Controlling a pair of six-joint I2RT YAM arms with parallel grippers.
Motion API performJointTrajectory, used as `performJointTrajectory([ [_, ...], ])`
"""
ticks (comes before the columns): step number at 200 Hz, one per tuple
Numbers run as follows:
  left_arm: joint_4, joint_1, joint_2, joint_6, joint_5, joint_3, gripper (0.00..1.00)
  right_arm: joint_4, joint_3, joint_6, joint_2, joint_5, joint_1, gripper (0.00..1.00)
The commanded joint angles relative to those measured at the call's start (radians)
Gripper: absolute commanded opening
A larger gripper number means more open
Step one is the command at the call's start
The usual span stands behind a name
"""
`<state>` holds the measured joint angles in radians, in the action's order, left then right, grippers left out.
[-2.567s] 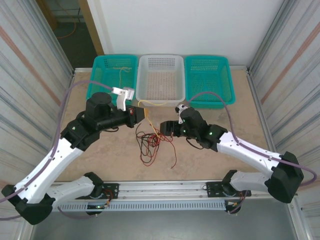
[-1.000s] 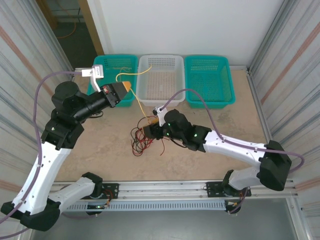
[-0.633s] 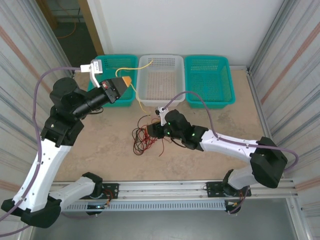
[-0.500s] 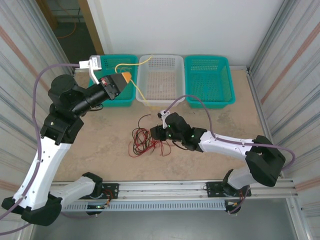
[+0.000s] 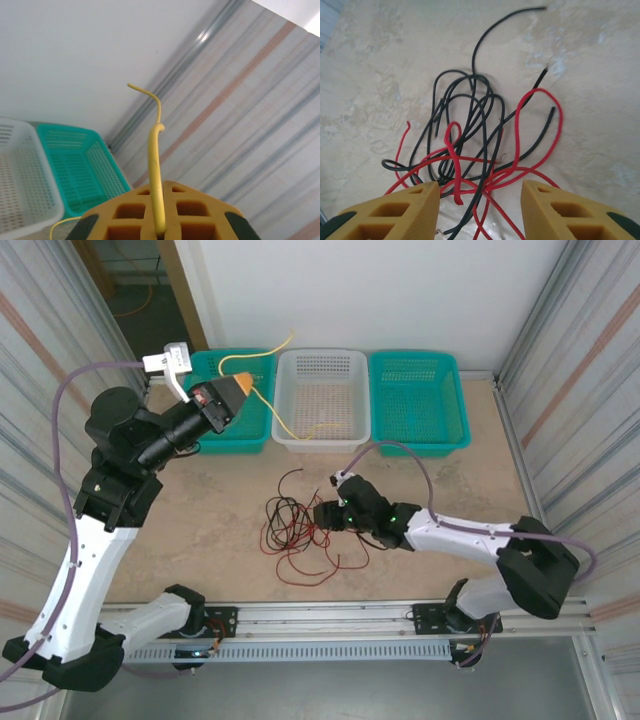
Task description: Untangle the cables
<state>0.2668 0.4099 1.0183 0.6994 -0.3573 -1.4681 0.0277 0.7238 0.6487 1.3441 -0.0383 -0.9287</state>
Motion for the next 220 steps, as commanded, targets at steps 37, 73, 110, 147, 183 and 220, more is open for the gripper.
performJointTrajectory([
  [37, -0.096, -0.146, -0.014, -0.105, 0.217, 0.045, 0.00, -0.229, 0.004, 0.006, -0.294, -0.184, 0.007, 0.76],
  [73, -0.223, -0.300, 0.063, -0.029, 0.192, 0.085, 0.00, -0.300, 0.000, 0.003, -0.414, -0.220, 0.017, 0.80],
  [110, -0.340, -0.397, 0.155, 0.020, 0.182, 0.141, 0.00, -0.340, -0.008, 0.009, -0.468, -0.230, 0.018, 0.81],
  [147, -0.414, -0.443, 0.298, 0.023, 0.147, 0.127, 0.00, -0.363, -0.020, 0.012, -0.493, -0.242, 0.022, 0.82],
  [183, -0.462, -0.453, 0.426, 0.031, 0.154, 0.123, 0.00, -0.385, -0.017, 0.004, -0.506, -0.249, 0.033, 0.82],
  [220, -0.545, -0.465, 0.544, 0.056, 0.112, 0.126, 0.00, -0.400, -0.014, -0.004, -0.522, -0.236, 0.058, 0.82],
])
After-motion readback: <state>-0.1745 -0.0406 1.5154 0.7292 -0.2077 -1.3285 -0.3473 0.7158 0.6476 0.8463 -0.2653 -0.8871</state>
